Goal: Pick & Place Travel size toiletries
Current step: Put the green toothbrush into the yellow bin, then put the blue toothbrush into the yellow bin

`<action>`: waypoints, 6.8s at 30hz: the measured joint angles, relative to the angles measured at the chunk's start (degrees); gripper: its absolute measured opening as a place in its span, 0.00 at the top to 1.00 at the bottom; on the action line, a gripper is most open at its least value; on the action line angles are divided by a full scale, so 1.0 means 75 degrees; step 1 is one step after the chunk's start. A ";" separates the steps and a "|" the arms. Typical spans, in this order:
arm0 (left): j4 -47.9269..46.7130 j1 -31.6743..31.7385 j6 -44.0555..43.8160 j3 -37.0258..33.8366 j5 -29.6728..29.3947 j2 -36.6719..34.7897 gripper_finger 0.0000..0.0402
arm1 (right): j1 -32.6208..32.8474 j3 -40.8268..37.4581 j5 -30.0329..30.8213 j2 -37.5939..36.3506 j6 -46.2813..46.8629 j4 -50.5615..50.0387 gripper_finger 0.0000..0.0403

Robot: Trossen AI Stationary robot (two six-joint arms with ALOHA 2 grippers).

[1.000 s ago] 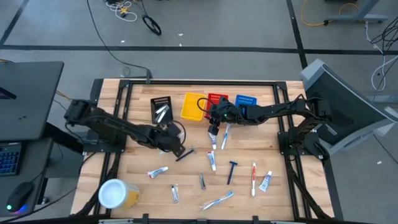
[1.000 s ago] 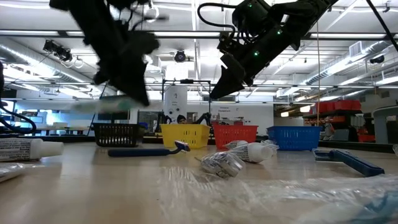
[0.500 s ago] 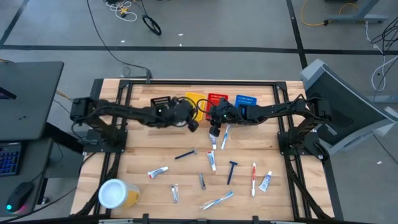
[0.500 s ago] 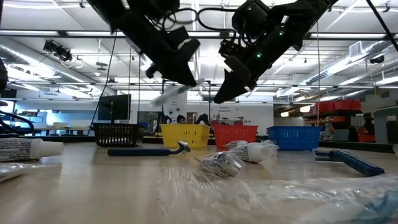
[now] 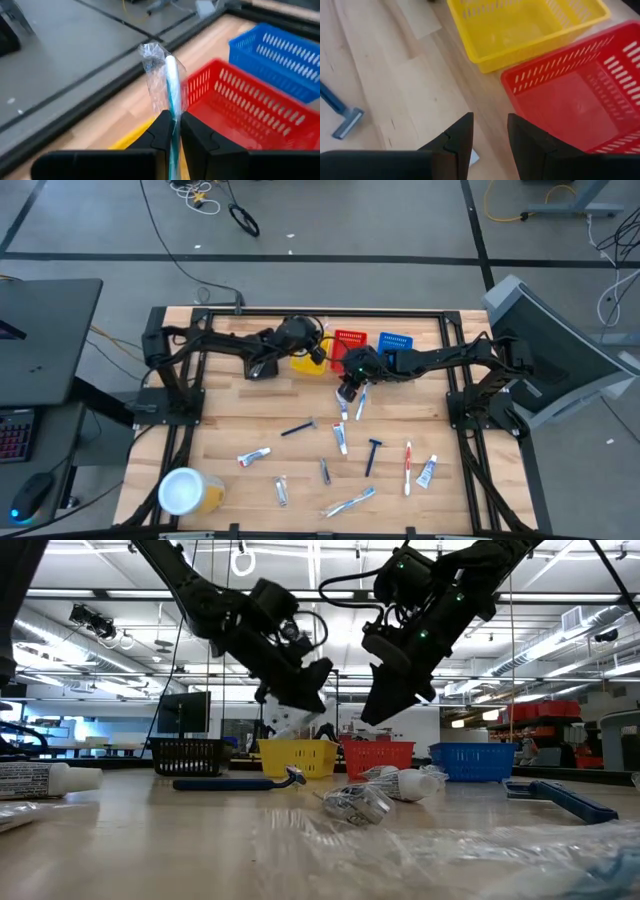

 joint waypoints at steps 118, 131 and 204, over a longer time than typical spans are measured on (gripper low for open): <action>-0.0601 -0.0460 0.0147 -0.0003 0.4682 -0.1224 0.59 | 0.1046 -0.0003 0.2758 -0.0553 -0.7417 -0.0073 0.89; -0.2031 -0.0676 0.0128 -0.0003 0.3616 -0.1221 0.59 | 0.1521 -0.0003 0.3868 -0.0469 -0.8083 0.0498 0.89; -0.1778 -0.0552 0.0303 0.0007 0.2962 -0.1214 0.80 | 0.1055 0.0000 0.3158 -0.0469 -0.7158 0.1296 0.89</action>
